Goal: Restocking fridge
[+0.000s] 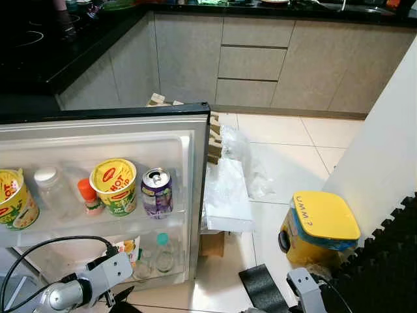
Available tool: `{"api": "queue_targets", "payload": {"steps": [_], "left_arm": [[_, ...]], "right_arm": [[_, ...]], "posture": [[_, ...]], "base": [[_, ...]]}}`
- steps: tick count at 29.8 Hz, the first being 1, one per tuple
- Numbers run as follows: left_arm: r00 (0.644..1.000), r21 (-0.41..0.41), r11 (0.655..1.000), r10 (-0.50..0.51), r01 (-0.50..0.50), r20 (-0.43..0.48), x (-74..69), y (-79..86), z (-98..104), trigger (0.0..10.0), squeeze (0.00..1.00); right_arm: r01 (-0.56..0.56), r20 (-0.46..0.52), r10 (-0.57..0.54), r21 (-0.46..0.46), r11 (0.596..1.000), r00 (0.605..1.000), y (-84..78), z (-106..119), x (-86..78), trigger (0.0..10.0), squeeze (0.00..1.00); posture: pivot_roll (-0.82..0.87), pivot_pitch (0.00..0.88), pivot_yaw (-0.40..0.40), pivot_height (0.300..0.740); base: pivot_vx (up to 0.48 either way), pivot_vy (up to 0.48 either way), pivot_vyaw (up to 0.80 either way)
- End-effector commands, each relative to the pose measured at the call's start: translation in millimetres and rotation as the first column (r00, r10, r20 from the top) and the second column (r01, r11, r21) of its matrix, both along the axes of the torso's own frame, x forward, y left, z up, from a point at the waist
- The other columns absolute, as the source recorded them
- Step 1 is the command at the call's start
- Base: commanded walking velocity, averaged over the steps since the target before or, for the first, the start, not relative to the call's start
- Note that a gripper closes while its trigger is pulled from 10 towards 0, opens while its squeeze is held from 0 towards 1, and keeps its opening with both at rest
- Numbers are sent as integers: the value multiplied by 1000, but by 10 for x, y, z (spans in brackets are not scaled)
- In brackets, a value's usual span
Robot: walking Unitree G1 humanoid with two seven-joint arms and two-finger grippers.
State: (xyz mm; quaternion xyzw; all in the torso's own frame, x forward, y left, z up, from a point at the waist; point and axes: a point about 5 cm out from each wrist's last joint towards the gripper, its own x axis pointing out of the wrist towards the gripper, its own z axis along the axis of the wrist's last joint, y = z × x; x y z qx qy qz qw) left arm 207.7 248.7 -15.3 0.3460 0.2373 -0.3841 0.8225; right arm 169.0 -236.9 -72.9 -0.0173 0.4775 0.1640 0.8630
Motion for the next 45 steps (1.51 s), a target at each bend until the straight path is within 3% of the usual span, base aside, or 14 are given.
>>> {"api": "queue_targets", "payload": {"steps": [1,7,8,9,11,13,14,17,22,25,26,27,28,45], "left_arm": [[1000,80,997,-7,5,23,21,32,-14,10000,0],[998,164,986,11,-22,65,18,21,-82,9686,0],[998,172,985,9,-20,67,14,9,-95,8392,0],[998,172,985,9,-20,67,14,9,-95,8392,0],[997,199,980,3,-19,82,7,-25,-130,5569,0],[996,194,981,7,-24,90,6,-47,-139,4784,0],[995,186,982,11,-28,94,7,-70,-145,6784,0],[994,183,983,10,-29,105,11,-122,-167,7412,0],[994,186,982,8,-29,111,13,-184,-200,7804,0],[994,189,982,1,-22,111,3,-235,-229,7255,0],[994,193,981,-3,-19,110,0,-243,-237,1608,0],[994,193,981,-3,-19,110,0,-243,-237,1608,0],[994,198,980,-2,-20,110,-2,-248,-244,0,0],[990,272,960,27,-64,137,-40,-157,-285,0,0]], "right_arm": [[14,1,-14,-1,1000,1000,-8,-6,-13,10000,0],[14,3,-14,-1,1000,1000,-4,-5,-10,10000,0],[14,3,-14,-2,1000,1000,-3,-5,-9,10000,0],[14,3,-14,-2,1000,1000,-3,-5,-9,10000,0],[14,4,-14,-2,1000,1000,-5,-4,-9,10000,0],[14,4,-14,-2,1000,1000,-5,-5,-10,10000,0],[14,3,-14,-3,1000,1000,-5,-5,-11,10000,0],[13,2,-13,-3,1000,1000,-3,-7,-12,10000,0],[11,1,-11,-2,1000,1000,1,-8,-14,10000,0],[12,3,-12,-2,1000,1000,5,-8,-11,10000,0],[12,4,-12,-1,1000,1000,7,-8,-10,10000,0],[12,4,-12,-1,1000,1000,7,-8,-10,10000,0],[12,5,-12,-2,1000,1000,6,-7,-9,10000,0],[14,13,-14,1,1000,1000,8,2,12,10000,0]], "posture": [[-64,23,-27,650],[-64,23,-27,650],[-64,23,-27,650],[-64,23,-27,650],[-66,23,-27,650],[-66,23,-27,650],[-66,23,-27,650],[-66,23,-27,650],[-65,23,-29,650],[-69,18,-25,650],[-69,18,-25,650],[-69,18,-25,650],[-69,18,-25,650],[-68,18,-21,650]], "base": [[0,0,0],[0,0,0],[0,0,0],[0,0,0],[0,0,0],[0,0,0],[0,0,0],[0,0,0],[0,0,0],[0,0,0],[0,0,0],[0,0,0],[0,0,0],[0,0,0]]}}
